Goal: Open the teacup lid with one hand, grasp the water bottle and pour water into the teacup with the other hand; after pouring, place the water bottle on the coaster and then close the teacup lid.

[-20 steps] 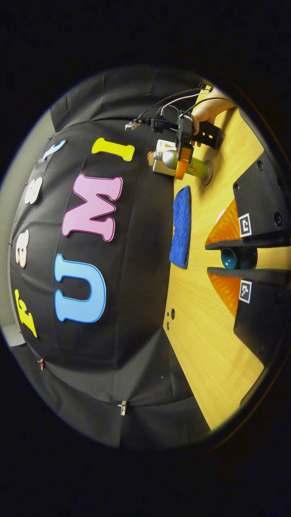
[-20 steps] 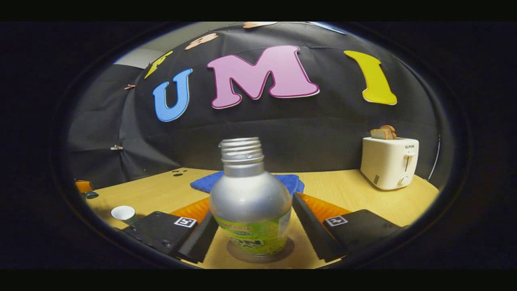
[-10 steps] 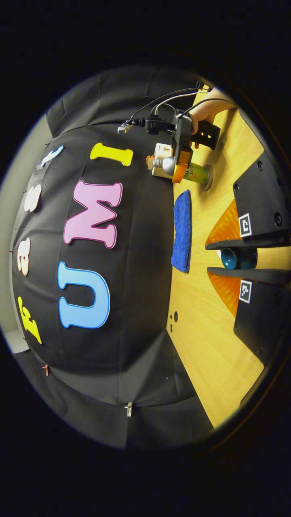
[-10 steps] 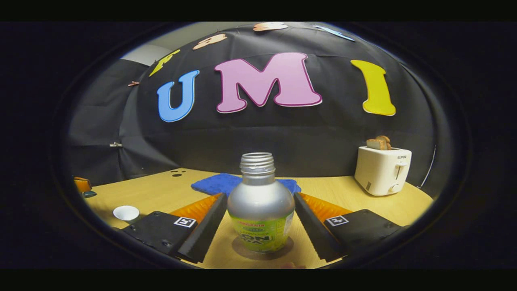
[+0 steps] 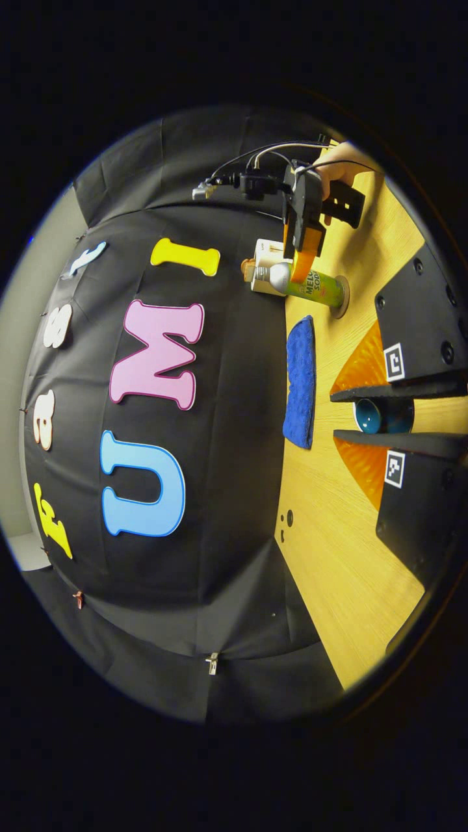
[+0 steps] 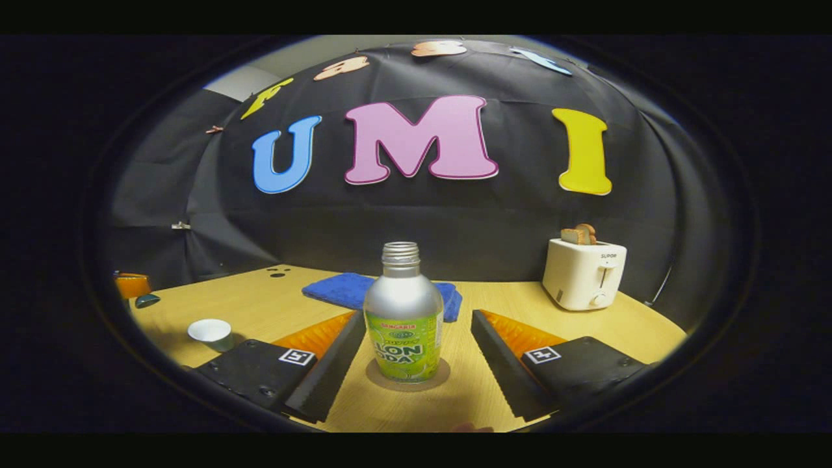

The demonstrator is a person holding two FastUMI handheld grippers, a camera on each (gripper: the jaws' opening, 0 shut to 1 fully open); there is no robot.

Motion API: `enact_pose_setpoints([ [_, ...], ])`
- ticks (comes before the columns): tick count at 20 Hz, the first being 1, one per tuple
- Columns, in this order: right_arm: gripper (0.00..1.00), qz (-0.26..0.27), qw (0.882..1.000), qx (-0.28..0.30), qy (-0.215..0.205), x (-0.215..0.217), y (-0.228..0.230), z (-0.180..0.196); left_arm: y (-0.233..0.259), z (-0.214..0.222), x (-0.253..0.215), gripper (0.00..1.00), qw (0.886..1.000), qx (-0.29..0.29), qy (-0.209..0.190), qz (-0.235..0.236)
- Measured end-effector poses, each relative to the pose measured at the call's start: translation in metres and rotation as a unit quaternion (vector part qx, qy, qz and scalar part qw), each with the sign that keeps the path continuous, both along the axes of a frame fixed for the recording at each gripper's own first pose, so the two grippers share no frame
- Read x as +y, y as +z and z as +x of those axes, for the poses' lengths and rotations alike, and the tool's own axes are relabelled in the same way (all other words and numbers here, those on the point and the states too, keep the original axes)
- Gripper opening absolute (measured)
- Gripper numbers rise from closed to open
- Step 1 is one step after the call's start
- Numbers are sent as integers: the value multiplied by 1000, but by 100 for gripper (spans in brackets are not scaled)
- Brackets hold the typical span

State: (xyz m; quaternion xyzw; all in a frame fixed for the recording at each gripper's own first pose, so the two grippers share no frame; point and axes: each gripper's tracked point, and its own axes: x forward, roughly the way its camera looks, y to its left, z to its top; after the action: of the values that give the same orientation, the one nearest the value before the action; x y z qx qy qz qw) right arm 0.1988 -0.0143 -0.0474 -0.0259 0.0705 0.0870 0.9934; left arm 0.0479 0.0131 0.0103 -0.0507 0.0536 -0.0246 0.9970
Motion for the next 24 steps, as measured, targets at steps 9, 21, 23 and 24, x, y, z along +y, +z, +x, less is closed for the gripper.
enact_pose_setpoints([
  [9,100,27,999,-23,-6,-30,30,-67,-44,63,-14,24,999,51,-14,14],
  [21,100,28,999,-11,-28,-56,17,-92,-73,82,-25,25,993,90,-10,77],
  [23,100,26,999,-6,-22,-51,12,-92,-74,82,-25,27,992,93,-9,84],
  [24,100,26,999,-2,-18,-49,10,-91,-74,81,-25,27,992,94,-9,87],
])
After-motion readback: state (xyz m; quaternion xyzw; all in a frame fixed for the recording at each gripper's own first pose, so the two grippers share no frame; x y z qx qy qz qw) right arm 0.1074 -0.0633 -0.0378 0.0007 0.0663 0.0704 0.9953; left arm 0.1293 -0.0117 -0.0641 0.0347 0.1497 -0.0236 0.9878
